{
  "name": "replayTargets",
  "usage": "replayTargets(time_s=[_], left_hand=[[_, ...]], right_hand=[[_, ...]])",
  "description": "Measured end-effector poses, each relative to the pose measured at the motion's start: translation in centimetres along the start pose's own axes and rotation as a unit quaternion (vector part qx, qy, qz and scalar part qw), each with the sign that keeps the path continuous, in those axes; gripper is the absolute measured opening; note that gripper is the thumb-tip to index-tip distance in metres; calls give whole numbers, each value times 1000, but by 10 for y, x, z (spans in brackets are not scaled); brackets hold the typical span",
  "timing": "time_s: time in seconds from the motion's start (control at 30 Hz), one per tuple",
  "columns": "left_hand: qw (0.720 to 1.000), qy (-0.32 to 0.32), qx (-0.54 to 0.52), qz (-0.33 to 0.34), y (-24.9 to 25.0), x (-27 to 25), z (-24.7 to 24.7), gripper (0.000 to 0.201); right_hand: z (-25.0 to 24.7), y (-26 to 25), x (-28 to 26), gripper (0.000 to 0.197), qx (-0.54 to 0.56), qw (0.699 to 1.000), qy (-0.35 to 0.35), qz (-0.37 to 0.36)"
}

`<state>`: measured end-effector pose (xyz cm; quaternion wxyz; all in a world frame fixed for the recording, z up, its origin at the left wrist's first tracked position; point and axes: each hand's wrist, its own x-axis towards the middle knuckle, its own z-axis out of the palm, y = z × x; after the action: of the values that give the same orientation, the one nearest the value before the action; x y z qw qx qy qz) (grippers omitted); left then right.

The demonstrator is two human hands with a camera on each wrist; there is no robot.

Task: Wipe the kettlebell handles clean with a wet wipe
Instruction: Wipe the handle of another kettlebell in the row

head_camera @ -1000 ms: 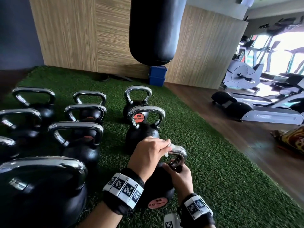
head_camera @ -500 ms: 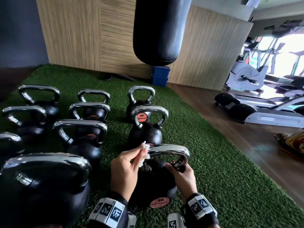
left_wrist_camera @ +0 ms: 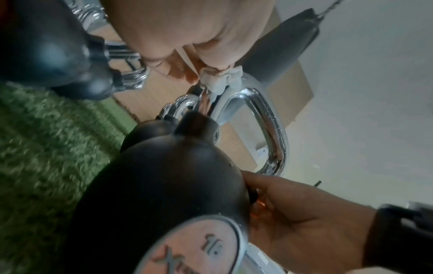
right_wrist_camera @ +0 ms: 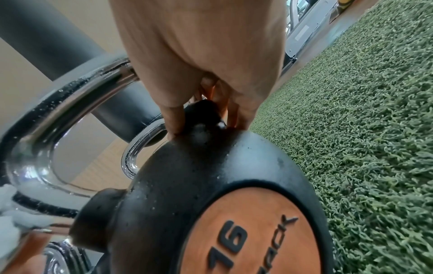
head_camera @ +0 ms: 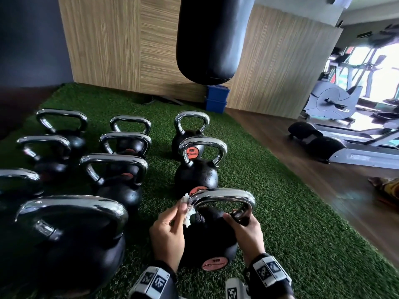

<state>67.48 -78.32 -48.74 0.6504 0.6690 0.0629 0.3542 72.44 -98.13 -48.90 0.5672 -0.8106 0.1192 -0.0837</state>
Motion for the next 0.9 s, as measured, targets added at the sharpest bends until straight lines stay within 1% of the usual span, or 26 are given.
replayTargets(time_s=[0.07,0.17,0.3,0.4,0.47,0.53,0.57,0.63,0.67,0.7,0.73,0.77,0.8,0.83,0.87,0.9], left_hand=[[1000,10,-20,-15,-5,-7,1,20],[1000,-1,-4,7,-17,-20,0,17],[1000,-14,13,15,-30,-29,-3,13],[999,-37,16,19,-27,-27,-4,9],[998,-57,22,12,-23,-23,-6,10],[995,-69,70,22,-21,-16,-4,2],[993,-62,100,29,-20,-11,-1,7],[988,-52,145,27,-20,3,9,25],[986,-57,156,28,-20,13,15,29],[983,-73,166,30,-21,22,21,28],[978,-99,182,31,-21,31,27,28],[972,-126,198,27,-22,38,34,29],[966,-146,212,25,-22,45,41,30],[963,-159,218,22,-21,52,48,31],[960,-174,219,19,-20,58,54,33],[956,-198,218,14,-18,63,60,34]], right_hand=[[-1,-1,1,30,-4,1000,-3,0],[-2,0,1,30,2,1000,-4,1],[-4,-1,2,28,13,1000,-22,-3],[-10,-1,-2,26,44,998,-46,2],[-19,0,-7,25,47,997,-65,-8],[-31,2,-14,26,28,996,-85,-26],[-39,3,-17,26,10,995,-97,-35],[-54,1,-25,29,-33,992,-116,-45],[-61,1,-30,30,-50,990,-123,-51],[-66,1,-35,30,-68,988,-127,-62],[-69,-1,-39,26,-87,985,-128,-75],[-70,-3,-43,15,-117,980,-130,-89],[-70,-6,-46,12,-142,973,-141,-114],[-69,-5,-46,29,-171,963,-145,-146],[-67,-6,-49,37,-196,954,-151,-167],[-64,-7,-50,35,-219,946,-158,-182]])
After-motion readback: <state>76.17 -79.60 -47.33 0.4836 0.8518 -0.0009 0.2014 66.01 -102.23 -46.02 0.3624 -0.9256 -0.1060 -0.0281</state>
